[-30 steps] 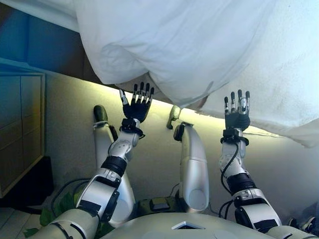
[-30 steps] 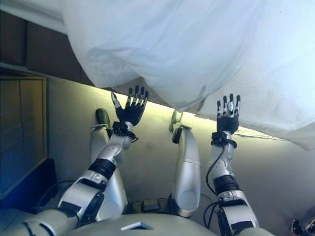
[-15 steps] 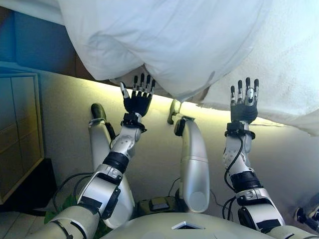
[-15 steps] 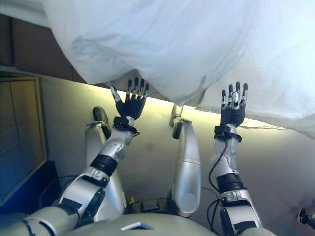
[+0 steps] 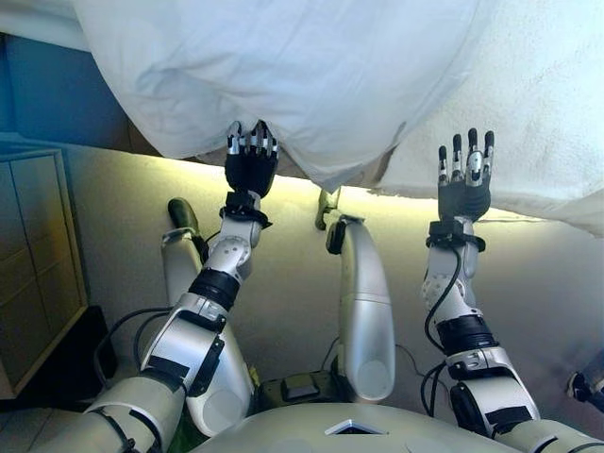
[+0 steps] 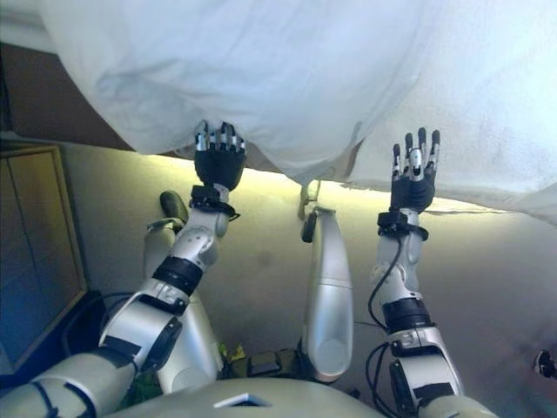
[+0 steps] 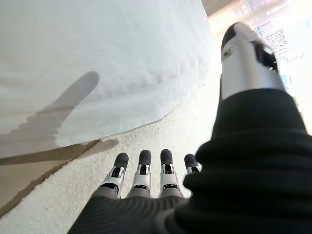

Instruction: Make the bed neatly

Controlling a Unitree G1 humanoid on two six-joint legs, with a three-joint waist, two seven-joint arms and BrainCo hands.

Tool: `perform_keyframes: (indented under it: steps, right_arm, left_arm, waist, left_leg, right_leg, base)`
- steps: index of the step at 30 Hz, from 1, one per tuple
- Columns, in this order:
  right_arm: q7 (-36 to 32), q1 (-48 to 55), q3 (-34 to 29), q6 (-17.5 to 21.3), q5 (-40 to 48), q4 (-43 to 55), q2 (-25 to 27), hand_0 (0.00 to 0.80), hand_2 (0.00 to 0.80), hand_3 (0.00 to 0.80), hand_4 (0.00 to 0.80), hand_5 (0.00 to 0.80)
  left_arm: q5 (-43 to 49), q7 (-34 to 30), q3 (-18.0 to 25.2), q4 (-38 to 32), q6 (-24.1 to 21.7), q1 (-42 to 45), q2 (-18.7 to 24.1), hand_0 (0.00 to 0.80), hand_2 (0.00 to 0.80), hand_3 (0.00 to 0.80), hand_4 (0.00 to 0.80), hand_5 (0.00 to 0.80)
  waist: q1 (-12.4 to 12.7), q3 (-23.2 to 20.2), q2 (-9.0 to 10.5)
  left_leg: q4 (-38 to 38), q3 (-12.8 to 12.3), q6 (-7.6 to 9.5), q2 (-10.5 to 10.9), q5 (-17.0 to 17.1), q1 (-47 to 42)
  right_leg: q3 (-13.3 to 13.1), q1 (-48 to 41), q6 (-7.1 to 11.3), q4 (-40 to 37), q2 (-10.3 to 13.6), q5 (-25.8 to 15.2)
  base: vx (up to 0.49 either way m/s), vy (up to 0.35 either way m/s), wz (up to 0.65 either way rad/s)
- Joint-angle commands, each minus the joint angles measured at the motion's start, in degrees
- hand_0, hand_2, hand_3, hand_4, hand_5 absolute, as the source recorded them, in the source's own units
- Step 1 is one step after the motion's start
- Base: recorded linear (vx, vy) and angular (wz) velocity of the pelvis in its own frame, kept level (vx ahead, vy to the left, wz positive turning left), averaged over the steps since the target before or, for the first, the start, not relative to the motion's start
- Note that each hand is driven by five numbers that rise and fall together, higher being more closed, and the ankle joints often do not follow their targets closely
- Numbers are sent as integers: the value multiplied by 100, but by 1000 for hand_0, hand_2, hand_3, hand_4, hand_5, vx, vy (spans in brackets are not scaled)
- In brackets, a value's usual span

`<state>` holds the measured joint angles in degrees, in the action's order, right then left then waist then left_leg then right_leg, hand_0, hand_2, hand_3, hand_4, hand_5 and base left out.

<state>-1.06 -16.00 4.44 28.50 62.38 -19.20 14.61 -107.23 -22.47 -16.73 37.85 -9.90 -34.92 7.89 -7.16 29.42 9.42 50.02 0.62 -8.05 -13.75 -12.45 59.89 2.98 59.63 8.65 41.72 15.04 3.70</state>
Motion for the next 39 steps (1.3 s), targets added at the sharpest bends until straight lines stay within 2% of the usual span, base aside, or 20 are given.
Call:
perform_keyframes:
  steps: [1, 12, 17, 26, 28, 29, 33, 39]
  right_arm:
    - [-162, 59, -250, 258, -80, 418, 490, 0, 0, 0, 0, 0]
    - [-483, 98, -231, 276, 33, 254, 370, 0, 0, 0, 0, 0]
    - [-830, 138, -282, 372, 247, 3, 300, 0, 0, 0, 0, 0]
    - [-1193, 15, -441, 356, 479, -460, 294, 0, 0, 0, 0, 0]
    - [-815, -328, -274, 355, 379, -577, 350, 0, 0, 0, 0, 0]
    - [-360, -665, -37, 419, 303, -631, 423, 0, 0, 0, 0, 0]
    - [622, -1548, 428, 599, -16, -890, 499, 0, 0, 0, 0, 0]
    - [1273, -2036, 661, 997, -260, -1242, 270, 0, 0, 0, 0, 0]
  left_arm:
    - [-191, -275, -42, -284, -14, -331, -165, 800, 800, 800, 800, 800]
    - [-309, -320, -17, -263, 29, -166, -236, 800, 800, 800, 800, 800]
    - [77, -213, 70, -146, -45, 4, -187, 800, 800, 800, 800, 800]
    - [561, 71, 719, 468, 80, 239, 268, 800, 800, 800, 800, 800]
    - [521, 41, 680, 619, 68, 188, 248, 800, 800, 800, 800, 800]
    - [496, 58, 528, 662, -3, 128, 162, 800, 800, 800, 800, 800]
    - [441, -56, 79, 768, -214, -13, -152, 800, 800, 800, 800, 800]
    - [439, -170, -215, 944, -329, -94, -401, 800, 800, 800, 800, 800]
  waist:
    - [-43, 38, -197]
    - [75, 38, -241]
    - [213, 38, -249]
    - [403, 38, -284]
    - [426, 38, -336]
    - [478, 38, -403]
    - [639, 38, -556]
    - [817, 38, -604]
  left_leg:
    - [-369, 25, 586, 100, 558, 141]
    - [-537, 24, 598, 147, 582, -106]
    - [-849, 18, 548, 106, 693, -472]
    - [-1314, -4, 447, 44, 863, -1029]
    - [-1310, -13, 446, 33, 851, -1076]
    - [-1328, -13, 448, 63, 868, -1092]
    - [-1468, -10, 452, 154, 979, -1092]
    - [-1534, 10, 490, 234, 1001, -1029]
  right_leg:
    - [138, -244, -235, 271, -123, 156]
    - [217, -471, -217, 215, -25, 196]
    - [369, -852, -152, -6, 66, 169]
    - [550, -1385, -65, -317, 203, 149]
    - [549, -1422, -81, -287, 244, 192]
    - [557, -1416, -92, -250, 293, 206]
    - [639, -1417, -82, -333, 391, 146]
    - [755, -1436, -51, -445, 461, 90]
  base:
    - [-9, 38, -4]
    - [-4, 2, 0]
    - [0, -35, 5]
    - [19, -34, 12]
    - [30, 28, 8]
    - [11, 47, 4]
    - [-16, 35, 12]
    - [-9, -34, 8]
